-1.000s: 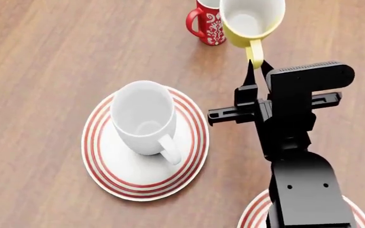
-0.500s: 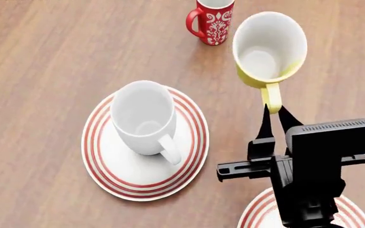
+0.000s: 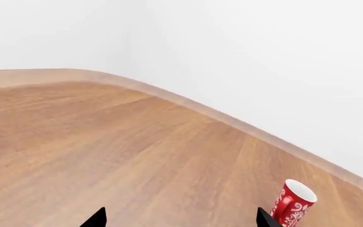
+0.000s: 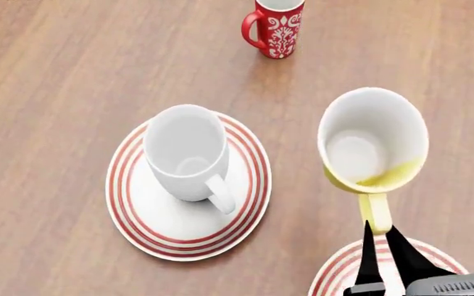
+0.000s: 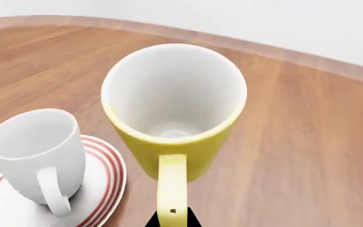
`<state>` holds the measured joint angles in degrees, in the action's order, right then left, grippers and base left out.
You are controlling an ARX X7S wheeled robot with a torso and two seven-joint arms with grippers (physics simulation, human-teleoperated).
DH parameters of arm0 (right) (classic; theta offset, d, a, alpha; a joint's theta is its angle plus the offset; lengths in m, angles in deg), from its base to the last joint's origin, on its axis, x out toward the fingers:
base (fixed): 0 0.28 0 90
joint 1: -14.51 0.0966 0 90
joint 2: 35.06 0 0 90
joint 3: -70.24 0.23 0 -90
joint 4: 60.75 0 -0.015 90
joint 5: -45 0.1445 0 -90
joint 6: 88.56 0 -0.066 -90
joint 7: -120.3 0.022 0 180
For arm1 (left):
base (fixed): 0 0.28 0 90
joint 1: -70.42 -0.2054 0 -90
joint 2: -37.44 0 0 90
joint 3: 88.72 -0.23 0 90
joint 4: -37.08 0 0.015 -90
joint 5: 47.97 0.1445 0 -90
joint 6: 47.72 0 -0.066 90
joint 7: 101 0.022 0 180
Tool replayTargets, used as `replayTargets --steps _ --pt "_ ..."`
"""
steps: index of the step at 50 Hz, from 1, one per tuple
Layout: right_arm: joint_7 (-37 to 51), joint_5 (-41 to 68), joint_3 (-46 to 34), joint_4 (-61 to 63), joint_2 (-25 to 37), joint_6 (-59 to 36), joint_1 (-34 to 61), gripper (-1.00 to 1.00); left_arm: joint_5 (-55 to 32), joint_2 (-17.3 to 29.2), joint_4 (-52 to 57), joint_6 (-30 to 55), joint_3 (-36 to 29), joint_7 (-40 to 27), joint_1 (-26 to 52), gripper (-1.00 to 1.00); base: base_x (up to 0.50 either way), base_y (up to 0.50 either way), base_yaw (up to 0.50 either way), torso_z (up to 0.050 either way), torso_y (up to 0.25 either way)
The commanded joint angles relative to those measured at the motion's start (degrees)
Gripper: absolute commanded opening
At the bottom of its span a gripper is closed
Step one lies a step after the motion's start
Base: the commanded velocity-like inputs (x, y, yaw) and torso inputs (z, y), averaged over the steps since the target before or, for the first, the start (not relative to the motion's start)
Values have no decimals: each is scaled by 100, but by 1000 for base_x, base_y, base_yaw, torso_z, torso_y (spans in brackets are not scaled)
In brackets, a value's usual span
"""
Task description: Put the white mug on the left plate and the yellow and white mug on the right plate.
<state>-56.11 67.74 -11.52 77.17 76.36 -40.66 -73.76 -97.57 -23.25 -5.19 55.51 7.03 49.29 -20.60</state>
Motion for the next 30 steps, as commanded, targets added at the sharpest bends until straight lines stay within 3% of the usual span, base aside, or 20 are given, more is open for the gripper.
replayTargets --steps 1,4,21,30 --pt "103 357 605 1039 77 -274 -993 -100 6 20 86 -7 -6 -45 -66 100 0 0 0 0 0" --pt "227 455 695 1177 105 -330 -1242 -100 -15 40 132 -11 18 -67 -99 100 0 0 0 0 0" --pt "1090 313 405 1165 765 2073 -3962 -100 -49 78 176 -25 35 -125 -124 100 0 0 0 0 1" --pt "953 14 269 956 618 2618 -4453 -100 -122 109 117 -18 60 -160 -45 100 0 0 0 0 0"
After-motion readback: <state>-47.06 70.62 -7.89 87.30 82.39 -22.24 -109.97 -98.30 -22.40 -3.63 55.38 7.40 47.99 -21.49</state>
